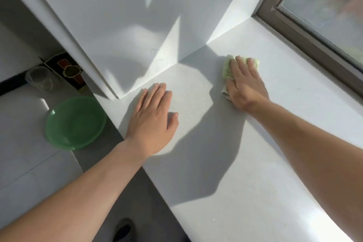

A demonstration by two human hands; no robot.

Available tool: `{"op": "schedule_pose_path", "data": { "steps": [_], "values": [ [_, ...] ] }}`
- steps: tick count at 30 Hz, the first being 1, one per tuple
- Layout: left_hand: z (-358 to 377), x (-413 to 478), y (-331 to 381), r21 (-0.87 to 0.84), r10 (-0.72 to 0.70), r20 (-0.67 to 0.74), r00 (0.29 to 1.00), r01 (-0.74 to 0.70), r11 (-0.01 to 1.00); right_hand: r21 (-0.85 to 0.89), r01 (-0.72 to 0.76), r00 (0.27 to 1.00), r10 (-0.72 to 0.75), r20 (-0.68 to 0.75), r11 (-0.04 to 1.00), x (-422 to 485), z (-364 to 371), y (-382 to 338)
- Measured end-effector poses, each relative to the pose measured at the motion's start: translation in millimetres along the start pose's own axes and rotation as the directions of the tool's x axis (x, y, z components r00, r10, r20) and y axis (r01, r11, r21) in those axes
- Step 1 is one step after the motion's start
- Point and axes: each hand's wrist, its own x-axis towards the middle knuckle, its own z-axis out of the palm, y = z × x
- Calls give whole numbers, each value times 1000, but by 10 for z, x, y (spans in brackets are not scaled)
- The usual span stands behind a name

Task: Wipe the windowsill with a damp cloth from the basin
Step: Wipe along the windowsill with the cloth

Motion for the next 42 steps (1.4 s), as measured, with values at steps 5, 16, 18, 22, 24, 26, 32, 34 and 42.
{"op": "schedule_pose_path", "data": {
  "steps": [5,16,18,22,24,26,32,34,42],
  "values": [
    [60,-491,116,-69,-247,-128,960,240,968,-55,494,870,-493,24,868,-436,336,-771],
    [181,-720,349,-308,-490,-196,849,421,853,-35,551,834,-548,57,834,-236,372,-1169],
    [206,-798,387,-333,-501,-190,845,424,842,-43,741,670,-732,124,671,-353,390,-986],
    [219,-923,498,-334,-509,-113,854,450,829,-50,536,843,-532,76,843,36,228,-714],
    [221,-951,534,-321,-514,-92,853,463,826,-15,267,963,-266,47,964,119,206,-796],
    [233,-993,564,-324,-513,-106,852,458,827,-39,298,955,-297,19,954,-59,270,-990],
    [286,-1122,644,-434,-515,-135,847,417,799,-55,658,752,-652,91,751,-751,303,-531],
    [276,-1120,642,-481,-503,-136,854,387,786,-33,450,893,-448,48,892,-590,232,-431],
    [361,-1267,687,-575,-504,-211,838,310,757,-18,753,656,-747,111,658,-1456,281,-457]
  ]
}}
